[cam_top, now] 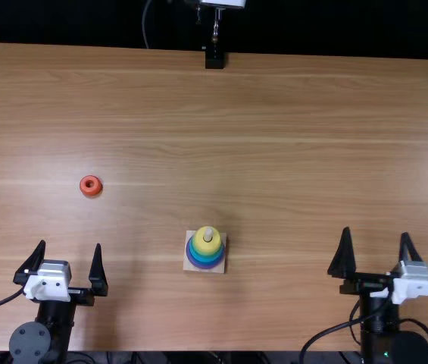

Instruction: Build the Hanoi tower: stack the rings onto the peg from bottom to top in this color order: purple, dark blue, light blue, dark green, light green, yellow, orange.

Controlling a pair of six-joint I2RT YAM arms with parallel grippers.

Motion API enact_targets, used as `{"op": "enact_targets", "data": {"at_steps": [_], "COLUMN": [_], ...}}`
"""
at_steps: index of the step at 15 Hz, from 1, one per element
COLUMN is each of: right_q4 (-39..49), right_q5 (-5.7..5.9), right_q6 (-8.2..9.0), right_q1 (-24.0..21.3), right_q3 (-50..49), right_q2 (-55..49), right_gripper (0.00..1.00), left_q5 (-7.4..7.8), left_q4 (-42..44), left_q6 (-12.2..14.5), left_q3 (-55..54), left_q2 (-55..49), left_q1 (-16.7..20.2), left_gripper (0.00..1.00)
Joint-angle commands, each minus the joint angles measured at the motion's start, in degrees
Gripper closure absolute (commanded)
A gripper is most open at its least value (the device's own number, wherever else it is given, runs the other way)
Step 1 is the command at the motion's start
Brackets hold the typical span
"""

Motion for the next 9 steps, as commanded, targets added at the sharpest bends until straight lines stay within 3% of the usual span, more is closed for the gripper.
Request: {"op": "enact_targets", "data": {"at_steps": [1,3,6,9], "right_q4": [0.12,-0.40,-1.04,-8.42], "right_q5": [0.12,0.01,-0.09,-1.04], "right_q6": [0.03,0.14,-0.28,-0.39], "right_q1": [-0.57,-0.65,-1.71,-1.71], "right_q3": [-4.98,-9.55,-11.39,-11.48], "right_q2": [-3.95,-10.72,-11.25,-11.25], "right_gripper": [0.00,0.00,0.00,0.00], "left_q5": [0.43,0.43,0.43,0.53], "left_q4": [-0.24,-0.24,-0.24,-0.24], "left_q6": [0.69,0.69,0.69,0.69], "left_q3": [-1.85,-1.85,-1.85,-1.85], "left_q2": [-0.69,-0.69,-0.69,-0.69], "left_q1": [0.56,0.56,0.56,0.56], "left_gripper": [0.00,0.00,0.00,0.00]}}
